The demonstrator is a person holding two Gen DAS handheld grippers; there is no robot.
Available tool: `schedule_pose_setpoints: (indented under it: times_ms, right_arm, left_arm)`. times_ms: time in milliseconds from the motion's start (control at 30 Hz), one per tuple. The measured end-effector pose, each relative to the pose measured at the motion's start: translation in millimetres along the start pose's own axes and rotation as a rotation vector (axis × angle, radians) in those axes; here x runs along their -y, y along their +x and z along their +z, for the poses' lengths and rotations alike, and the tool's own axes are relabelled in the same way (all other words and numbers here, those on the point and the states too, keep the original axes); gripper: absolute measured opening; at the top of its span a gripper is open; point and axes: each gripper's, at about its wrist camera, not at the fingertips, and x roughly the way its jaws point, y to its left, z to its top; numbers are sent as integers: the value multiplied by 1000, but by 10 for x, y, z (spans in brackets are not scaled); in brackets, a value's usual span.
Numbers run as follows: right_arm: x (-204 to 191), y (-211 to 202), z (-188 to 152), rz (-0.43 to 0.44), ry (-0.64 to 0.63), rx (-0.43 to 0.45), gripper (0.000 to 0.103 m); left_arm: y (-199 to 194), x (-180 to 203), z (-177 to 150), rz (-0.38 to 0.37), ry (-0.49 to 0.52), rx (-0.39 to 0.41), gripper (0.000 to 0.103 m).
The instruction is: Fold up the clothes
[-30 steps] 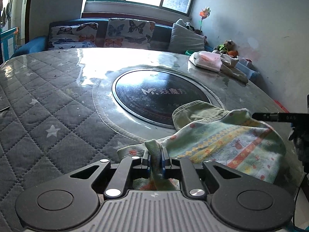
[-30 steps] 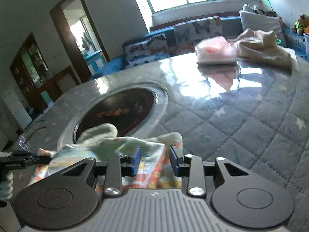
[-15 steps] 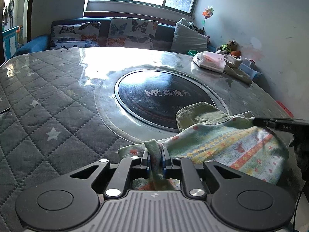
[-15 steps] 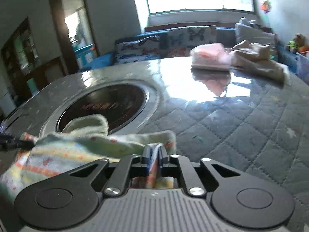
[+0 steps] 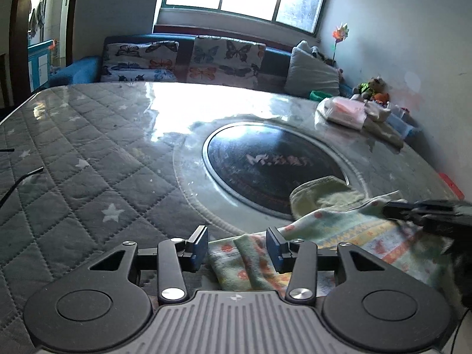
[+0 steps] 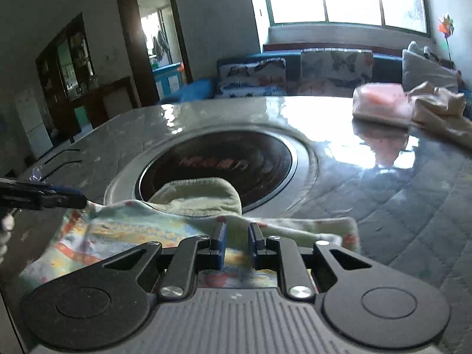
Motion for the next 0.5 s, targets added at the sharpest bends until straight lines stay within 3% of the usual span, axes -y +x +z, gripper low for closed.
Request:
schedule_pose_setpoints:
  times_ms: [133,267,400,500]
  right_arm:
    - [33,76,-2,-11,15,-10,17]
    - [37,69,13,-26,29,-2,19]
    - [1,58,17,-24,17,22,42]
    - [-27,102,9,-29,6,18,49]
  left_arm:
    - [-101,125,20,-38,19,24,51]
    - [-108,305,35,-88,37,29,61]
    - [-62,495,22,-142,45,25,72]
    - [0,614,2,-172,47,14,81]
